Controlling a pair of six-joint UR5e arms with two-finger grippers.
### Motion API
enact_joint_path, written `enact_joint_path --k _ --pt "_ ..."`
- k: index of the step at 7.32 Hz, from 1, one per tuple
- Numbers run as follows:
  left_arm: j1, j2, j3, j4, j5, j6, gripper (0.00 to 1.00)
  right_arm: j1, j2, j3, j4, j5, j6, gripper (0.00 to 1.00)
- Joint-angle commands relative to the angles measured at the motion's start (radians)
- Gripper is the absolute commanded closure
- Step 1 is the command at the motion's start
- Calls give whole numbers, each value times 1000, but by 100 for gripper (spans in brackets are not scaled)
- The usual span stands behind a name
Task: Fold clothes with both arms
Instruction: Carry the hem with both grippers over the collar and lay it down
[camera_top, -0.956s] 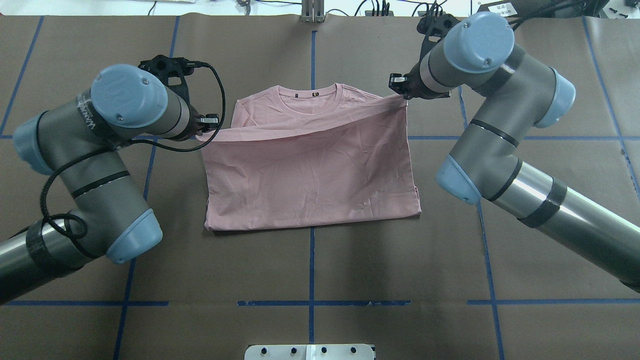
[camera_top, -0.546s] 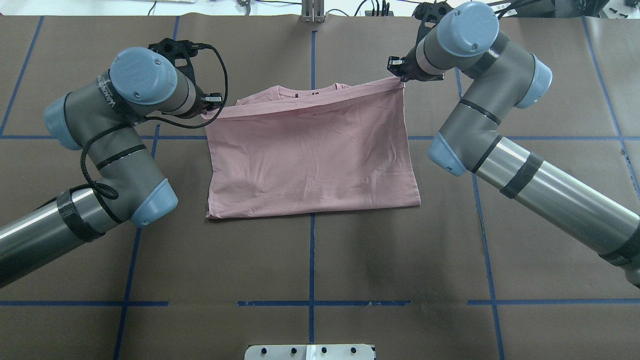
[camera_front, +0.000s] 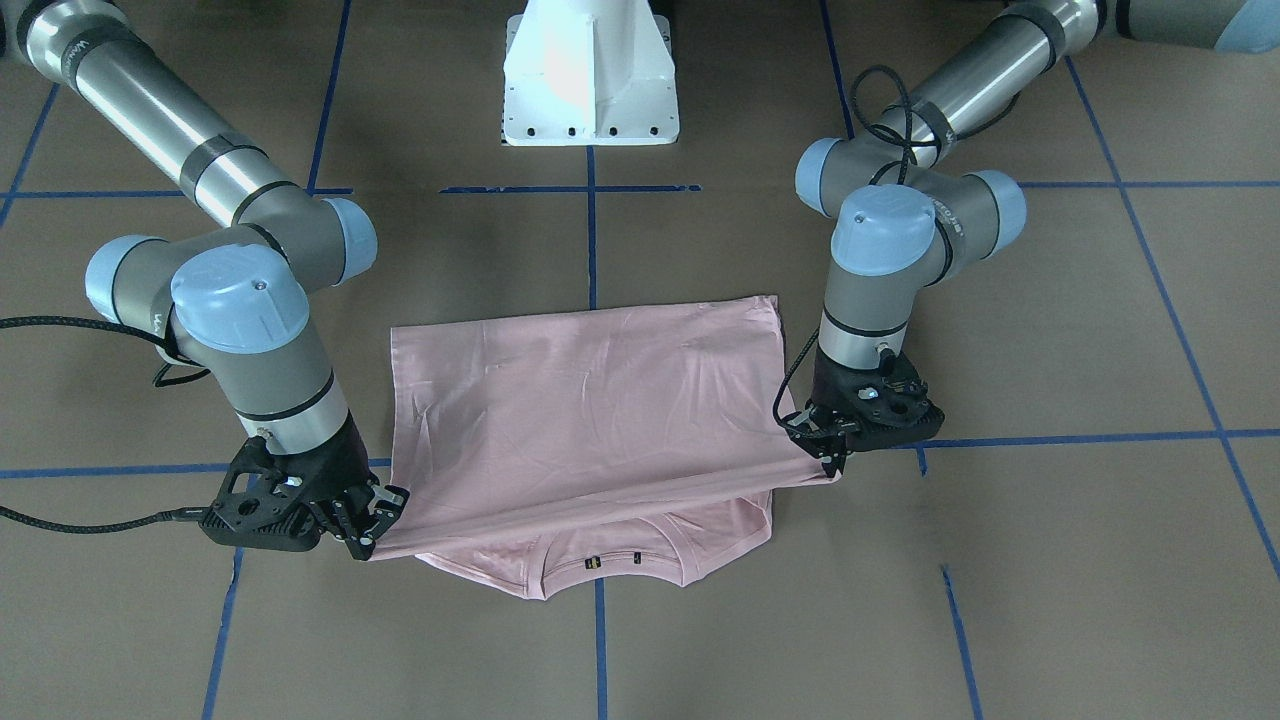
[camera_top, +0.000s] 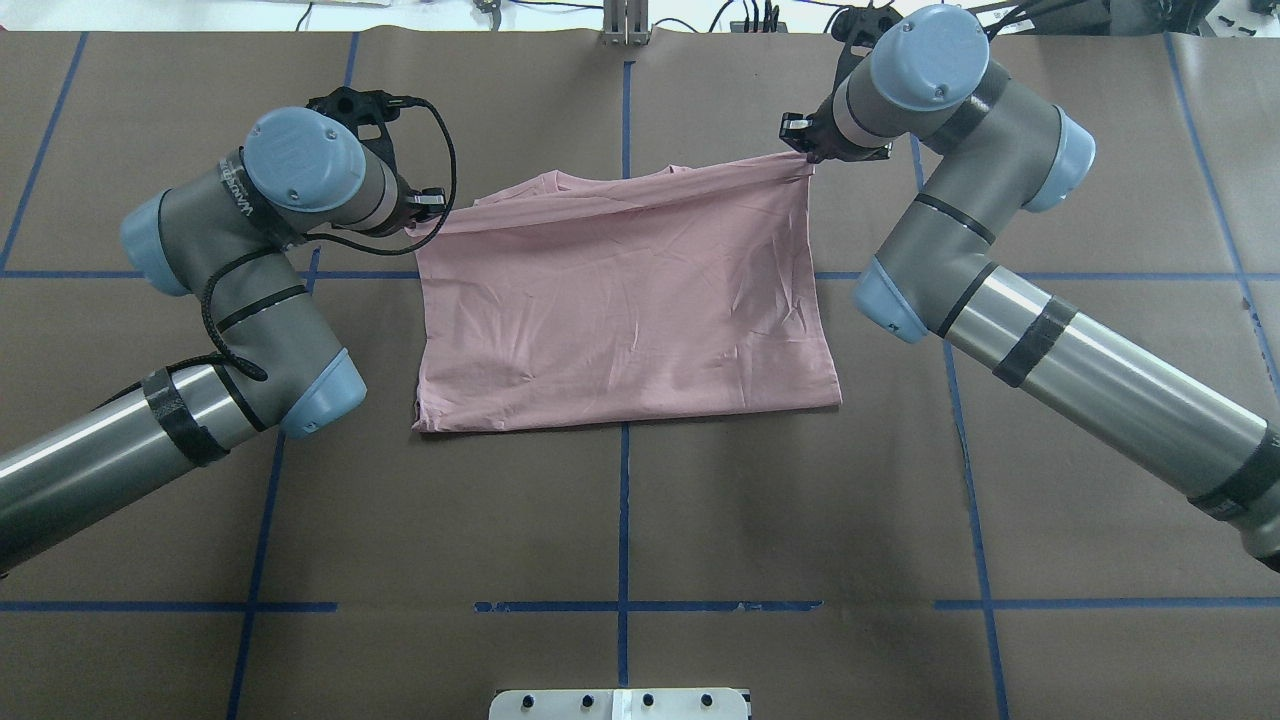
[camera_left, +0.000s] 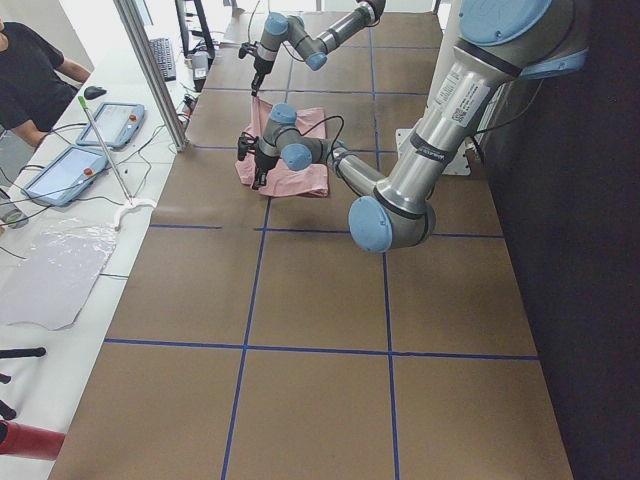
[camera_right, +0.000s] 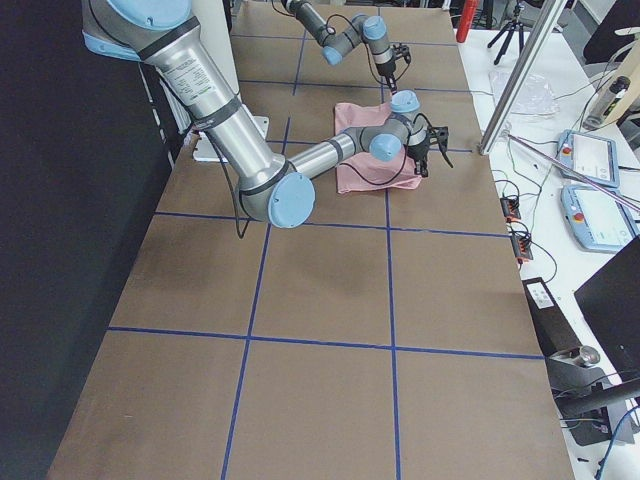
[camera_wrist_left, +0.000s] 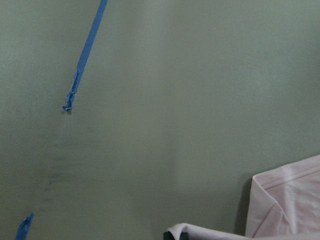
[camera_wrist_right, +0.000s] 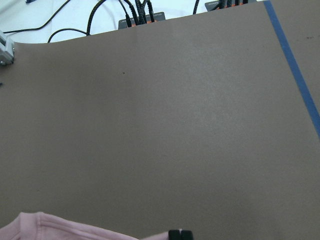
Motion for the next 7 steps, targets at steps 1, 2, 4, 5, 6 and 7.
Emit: enact_joint_path --k 1,2,4,5,6,7 --pt "0 -19 2 4 0 -4 100 -3 4 4 0 5 3 100" --pt "0 -24 2 3 0 -5 100 -4 2 15 2 6 6 100" --pt "0 -25 2 1 0 -5 100 -14 -10 23 28 8 6 88" --pt "0 -25 2 1 0 -2 56 -32 -29 15 69 6 3 1" --pt "0 -25 2 3 0 -2 1 -32 -36 15 74 12 4 0" --pt "-2 -27 2 1 0 1 0 -31 -38 17 74 40 -17 0"
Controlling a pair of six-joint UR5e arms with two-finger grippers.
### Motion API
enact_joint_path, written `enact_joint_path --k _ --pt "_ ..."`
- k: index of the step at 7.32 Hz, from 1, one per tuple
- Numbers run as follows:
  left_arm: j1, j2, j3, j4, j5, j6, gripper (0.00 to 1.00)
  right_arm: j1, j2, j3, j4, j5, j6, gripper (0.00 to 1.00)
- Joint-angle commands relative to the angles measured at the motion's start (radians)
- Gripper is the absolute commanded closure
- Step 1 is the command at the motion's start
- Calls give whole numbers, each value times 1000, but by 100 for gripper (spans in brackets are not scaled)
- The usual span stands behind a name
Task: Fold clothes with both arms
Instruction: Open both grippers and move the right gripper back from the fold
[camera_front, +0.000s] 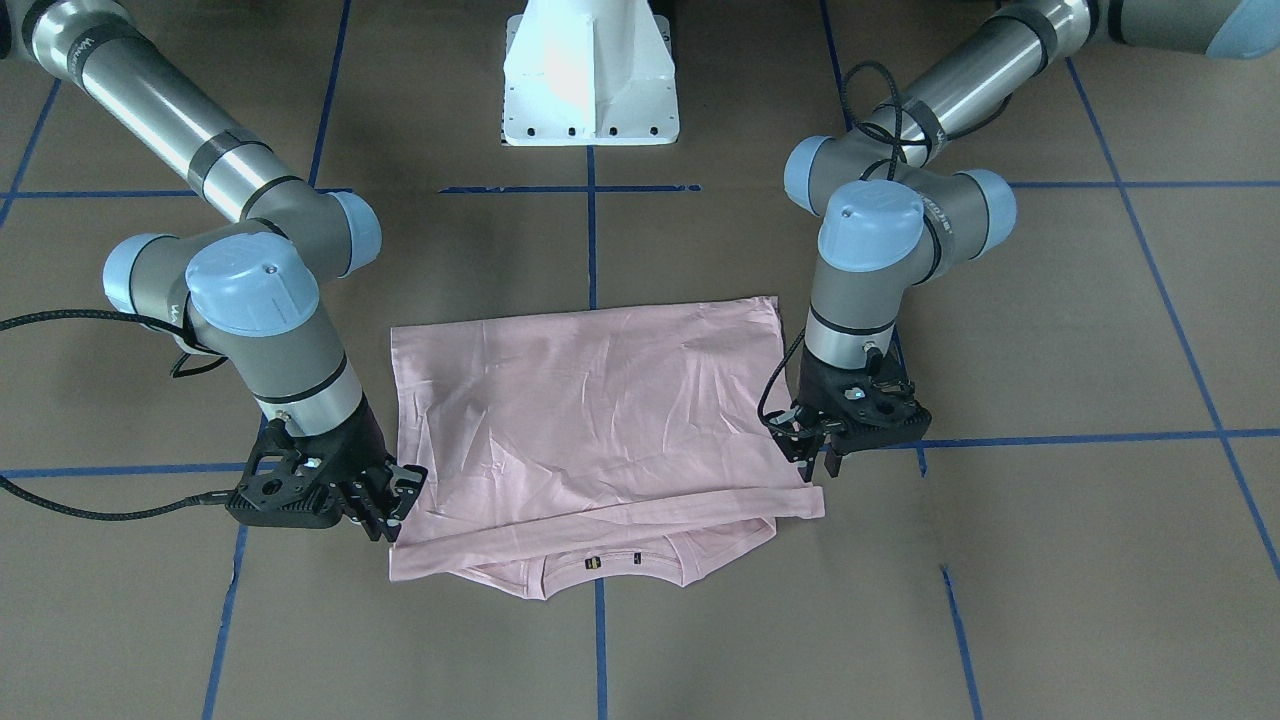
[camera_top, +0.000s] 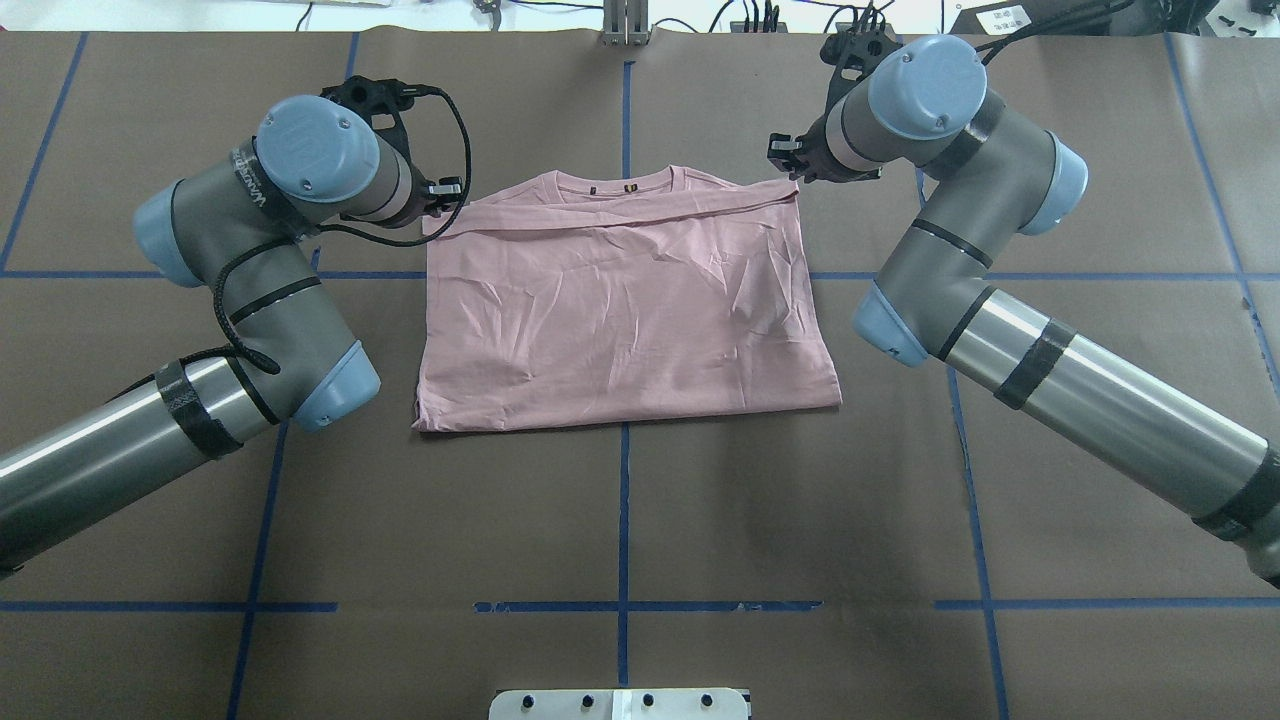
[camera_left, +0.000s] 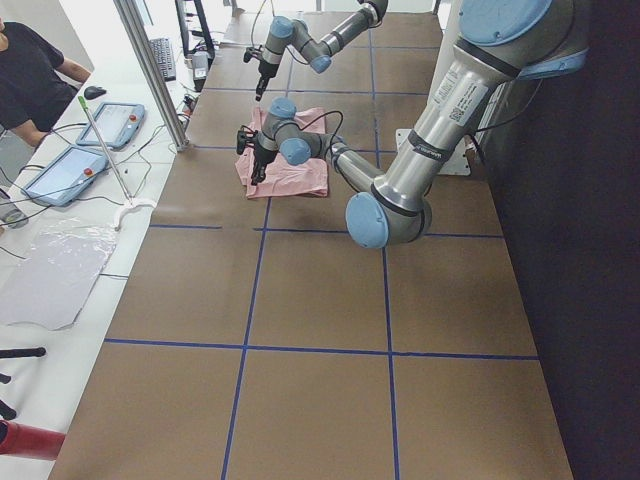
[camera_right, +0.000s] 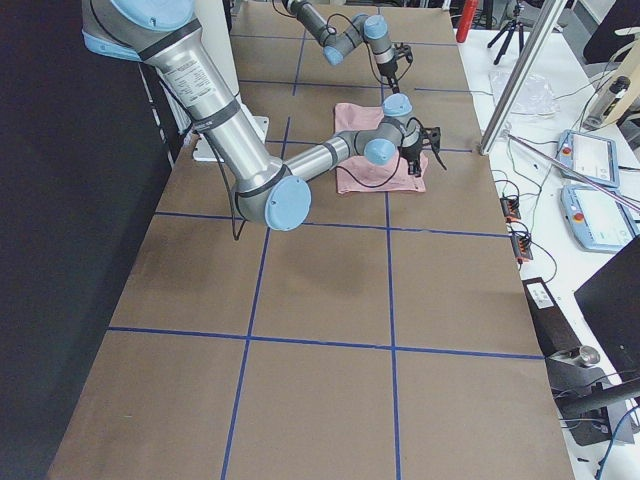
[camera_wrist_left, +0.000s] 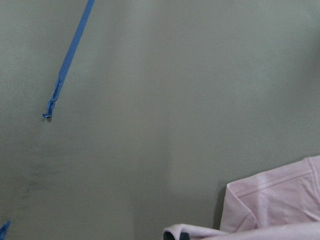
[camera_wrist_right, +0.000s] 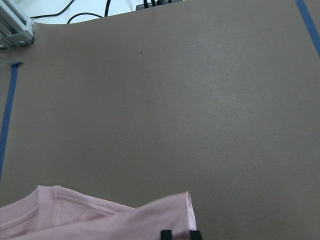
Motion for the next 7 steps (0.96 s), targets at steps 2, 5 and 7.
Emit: enact_joint_path --k 2,5,7 --pt "-1 -12 -29 1 -8 -8 0 11 -52 92 -6 145 -5 0" --pt "7 -10 -86 10 -45 -65 0 -54 -288 435 -212 145 27 0" --pt "19 -6 -107 12 -45 -92 0 -159 -312 453 -216 92 88 0"
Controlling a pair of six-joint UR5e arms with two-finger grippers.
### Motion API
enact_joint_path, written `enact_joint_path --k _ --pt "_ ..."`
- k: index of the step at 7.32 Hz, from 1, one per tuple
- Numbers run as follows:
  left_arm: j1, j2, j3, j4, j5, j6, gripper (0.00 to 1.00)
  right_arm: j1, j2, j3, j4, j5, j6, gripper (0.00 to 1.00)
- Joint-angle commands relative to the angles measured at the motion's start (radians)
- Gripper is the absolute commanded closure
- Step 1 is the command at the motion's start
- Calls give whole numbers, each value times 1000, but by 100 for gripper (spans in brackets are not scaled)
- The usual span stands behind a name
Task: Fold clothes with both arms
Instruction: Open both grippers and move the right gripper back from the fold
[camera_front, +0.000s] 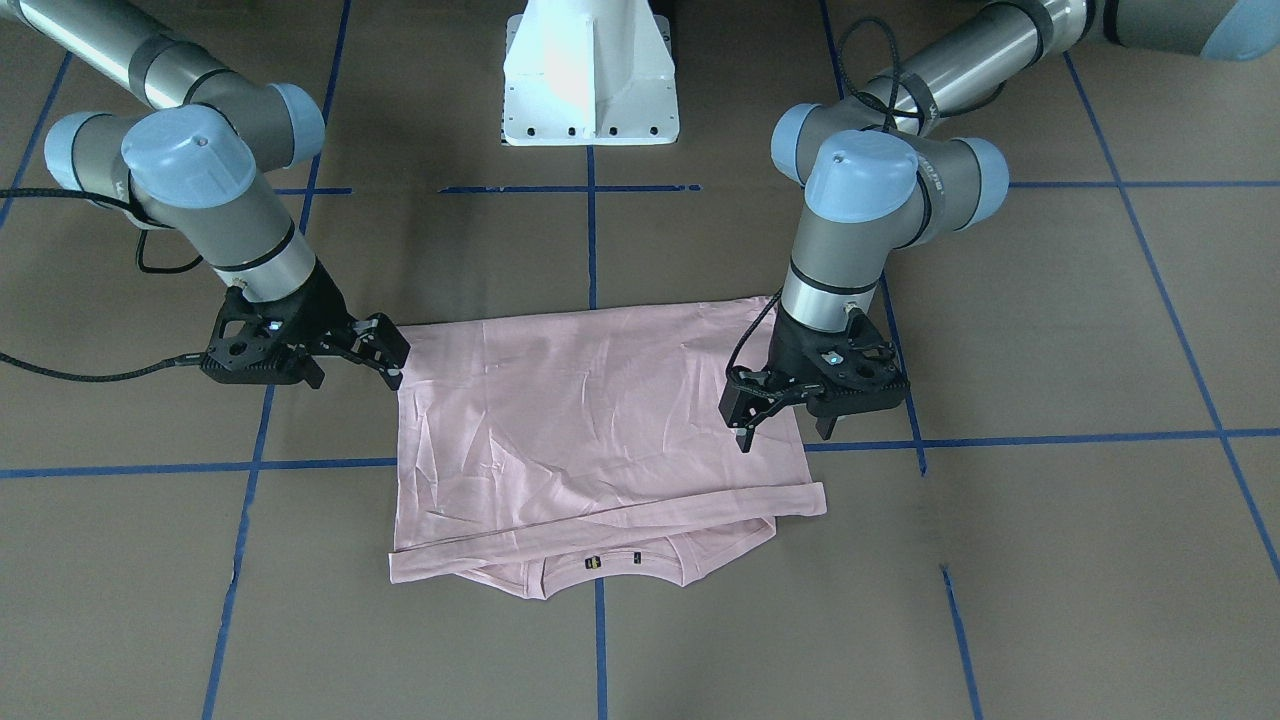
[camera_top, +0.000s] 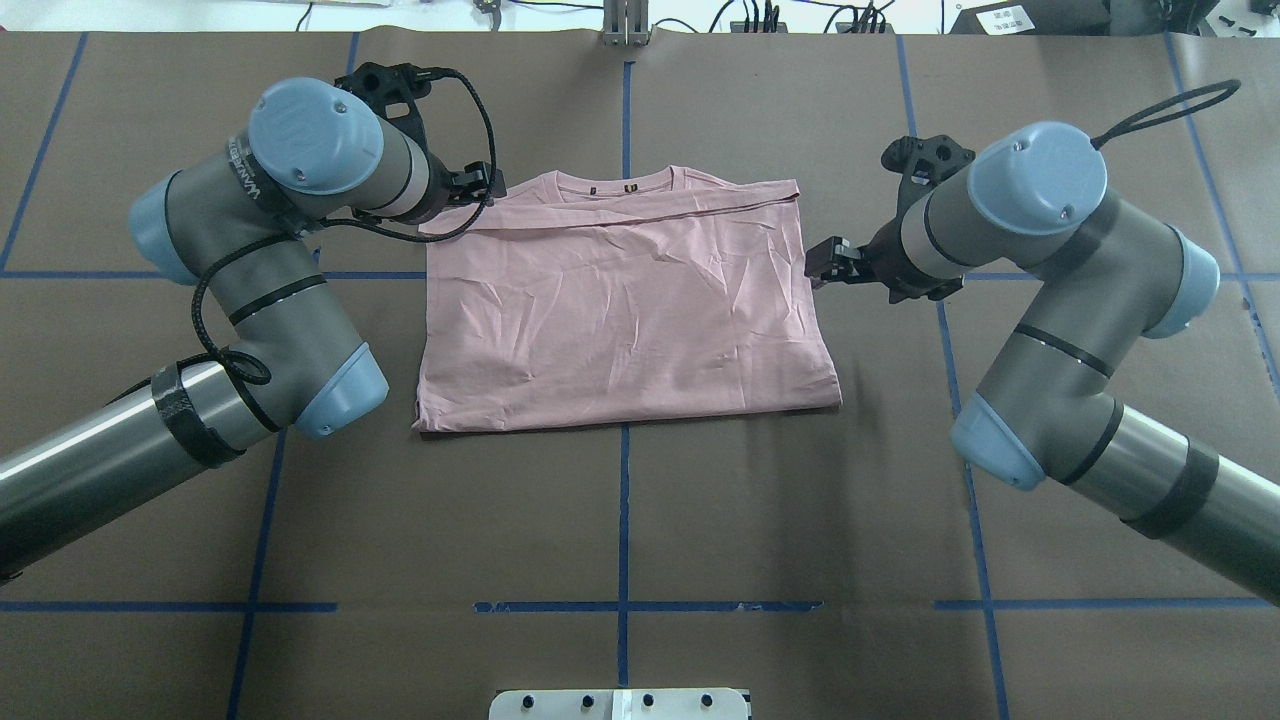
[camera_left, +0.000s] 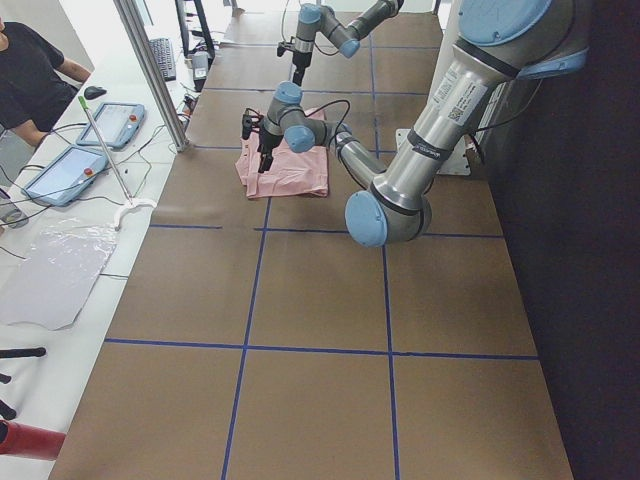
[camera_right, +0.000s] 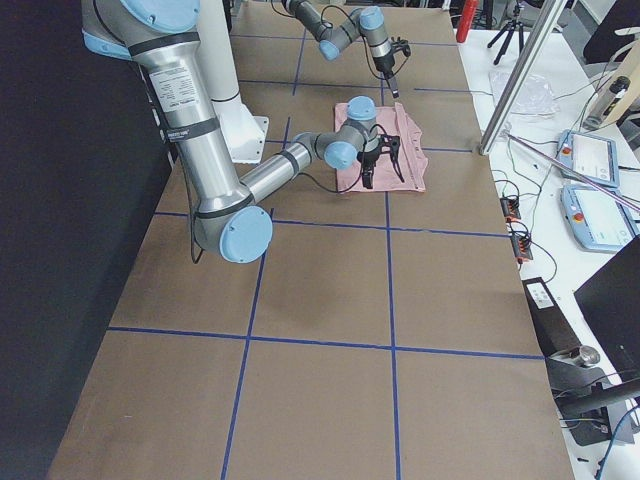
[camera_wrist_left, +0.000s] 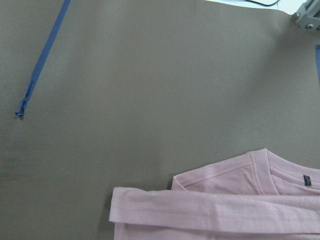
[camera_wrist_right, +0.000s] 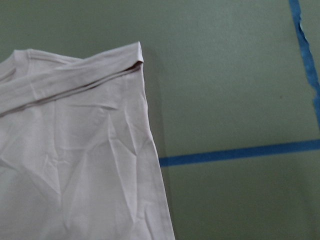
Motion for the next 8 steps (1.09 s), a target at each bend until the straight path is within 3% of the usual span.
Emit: enact_joint_path --k 1,8 --pt "10 4 -17 1 -1 -21 0 -112 -14 14 -23 -63 28 0" --pt "12 7 -26 1 -1 -23 0 -131 -7 -39 -21 -57 8 2"
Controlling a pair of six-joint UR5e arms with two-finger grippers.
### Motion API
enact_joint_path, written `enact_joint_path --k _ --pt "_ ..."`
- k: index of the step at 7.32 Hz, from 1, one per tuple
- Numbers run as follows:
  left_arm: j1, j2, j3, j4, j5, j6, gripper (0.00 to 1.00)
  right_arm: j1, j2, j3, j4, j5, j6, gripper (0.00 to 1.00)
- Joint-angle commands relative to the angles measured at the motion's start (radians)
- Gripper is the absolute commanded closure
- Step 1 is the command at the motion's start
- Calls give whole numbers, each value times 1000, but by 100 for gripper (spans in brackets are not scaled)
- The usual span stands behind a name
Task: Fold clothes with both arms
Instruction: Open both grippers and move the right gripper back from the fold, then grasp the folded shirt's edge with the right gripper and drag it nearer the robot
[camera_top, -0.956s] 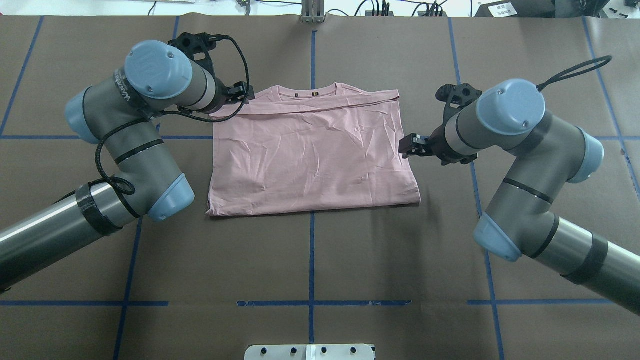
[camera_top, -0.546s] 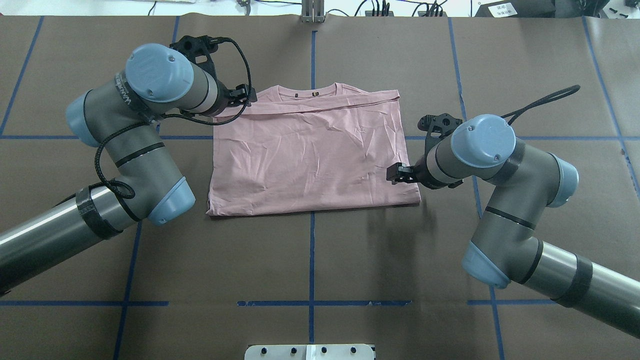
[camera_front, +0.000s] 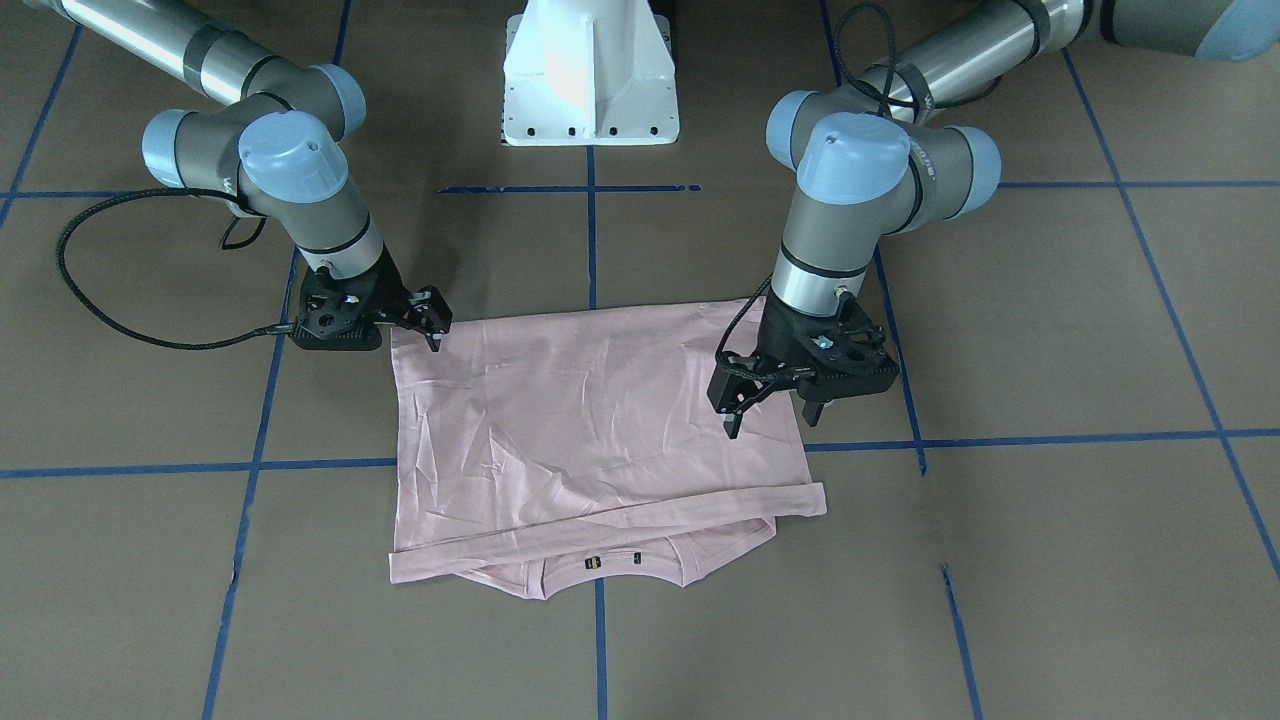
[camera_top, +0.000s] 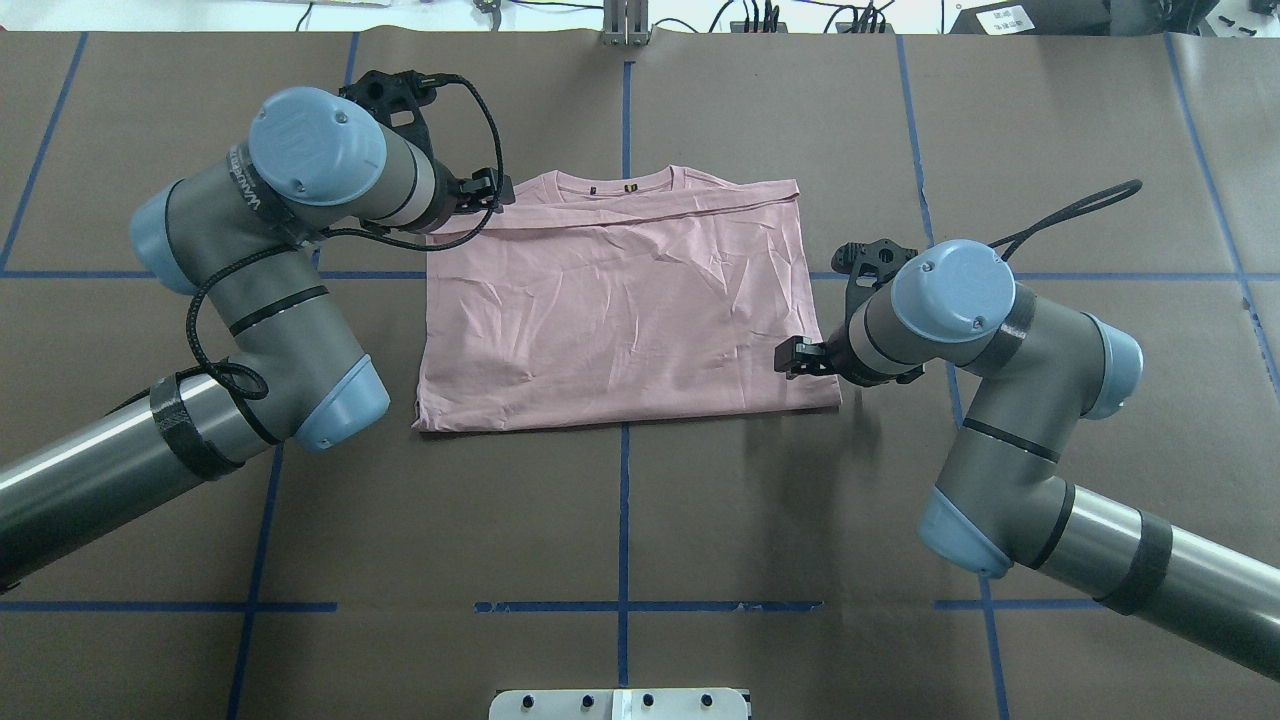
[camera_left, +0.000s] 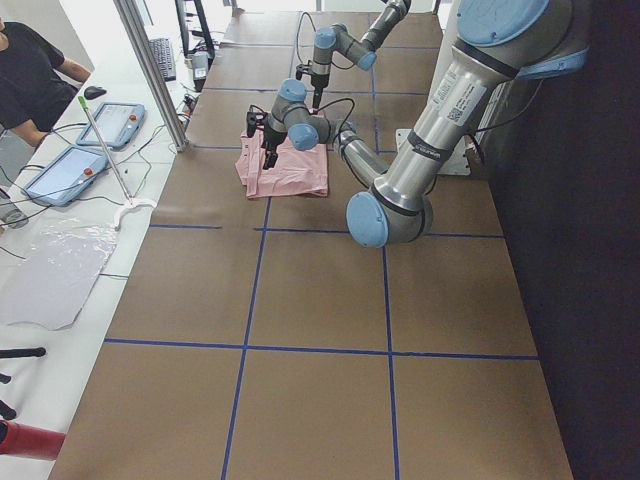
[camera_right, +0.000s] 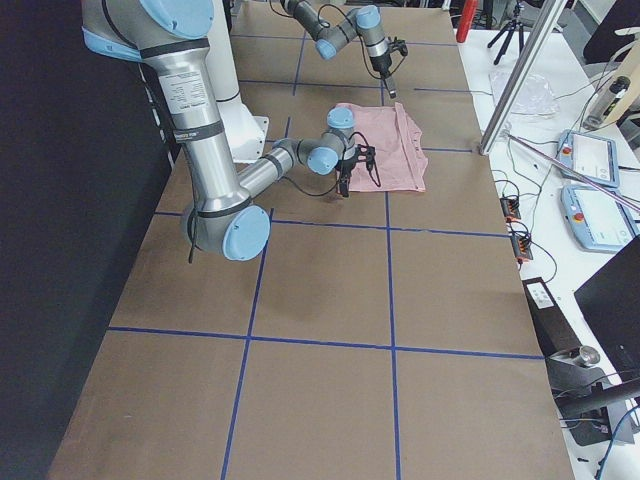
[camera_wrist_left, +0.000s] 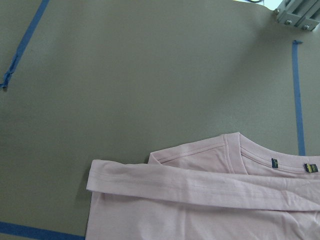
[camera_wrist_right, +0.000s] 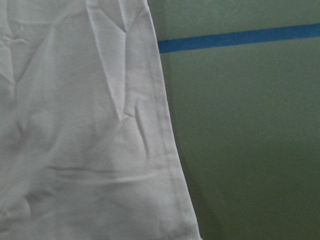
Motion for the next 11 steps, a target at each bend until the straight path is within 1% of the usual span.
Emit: enact_joint_path --k 1,4,6,7,9,10,11 --pt "0 0 -1 0 2 0 0 -3 2 -5 -3 1 0 9" --pt "0 0 -1 0 2 0 0 -11 9 -8 -4 9 0 18" --pt "0 2 -2 0 2 0 0 -15 9 -8 -1 38 0 41" --pt "0 2 -8 0 0 0 0 -17 8 -8 -1 40 0 49" --pt "0 3 -13 0 0 2 0 -17 5 -8 -3 52 0 87" --pt "0 2 -14 0 0 2 0 -14 3 -3 -3 64 -1 97" --pt "0 3 -22 3 0 2 0 -11 3 0 -3 67 -1 100"
